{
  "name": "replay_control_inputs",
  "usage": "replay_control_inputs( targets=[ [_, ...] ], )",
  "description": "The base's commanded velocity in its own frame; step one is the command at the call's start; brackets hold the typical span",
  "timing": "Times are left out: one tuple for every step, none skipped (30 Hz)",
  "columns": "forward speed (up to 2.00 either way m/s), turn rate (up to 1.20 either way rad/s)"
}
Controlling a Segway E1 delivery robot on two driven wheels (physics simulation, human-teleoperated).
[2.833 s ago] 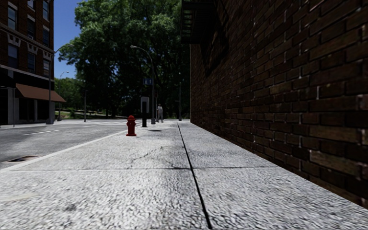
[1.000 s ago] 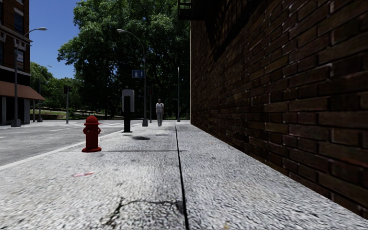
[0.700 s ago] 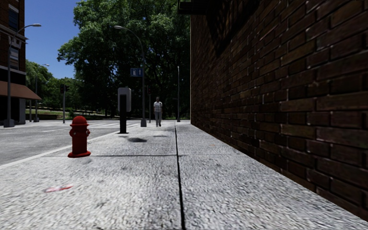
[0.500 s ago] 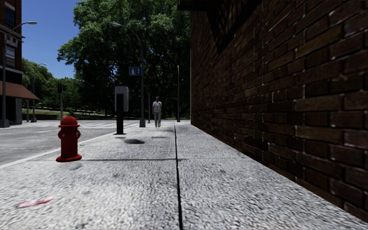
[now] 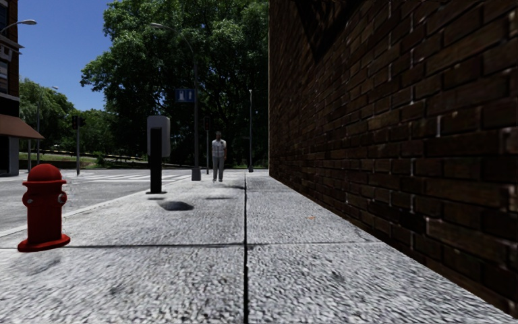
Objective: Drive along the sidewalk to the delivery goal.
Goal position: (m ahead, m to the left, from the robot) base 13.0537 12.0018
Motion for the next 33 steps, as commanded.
replay_control_inputs(
  targets=[
    [1.6, 0.0],
    [1.6, 0.0],
    [1.6, 0.0],
    [1.6, 0.0],
    [1.6, 0.0],
    [1.6, 0.0],
    [1.6, 0.0],
    [1.6, 0.0],
    [1.6, 0.0],
    [1.6, 0.0],
    [1.6, 0.0],
    [1.6, 0.0],
    [1.6, 0.0],
    [1.6, 0.0],
    [1.6, 0.0],
    [1.6, 0.0],
    [1.6, 0.0],
    [1.6, 0.0],
    [1.6, 0.0],
    [1.6, 0.0],
    [1.6, 0.0],
    [1.6, 0.0],
    [1.6, 0.0],
    [1.6, 0.0],
    [1.6, 0.0],
    [1.6, 0.0],
    [1.6, 0.0],
    [1.6, 0.0],
    [1.6, 0.0],
    [1.6, 0.0],
    [1.6, 0.0],
    [1.6, 0.0],
    [1.6, 0.0]
  ],
)
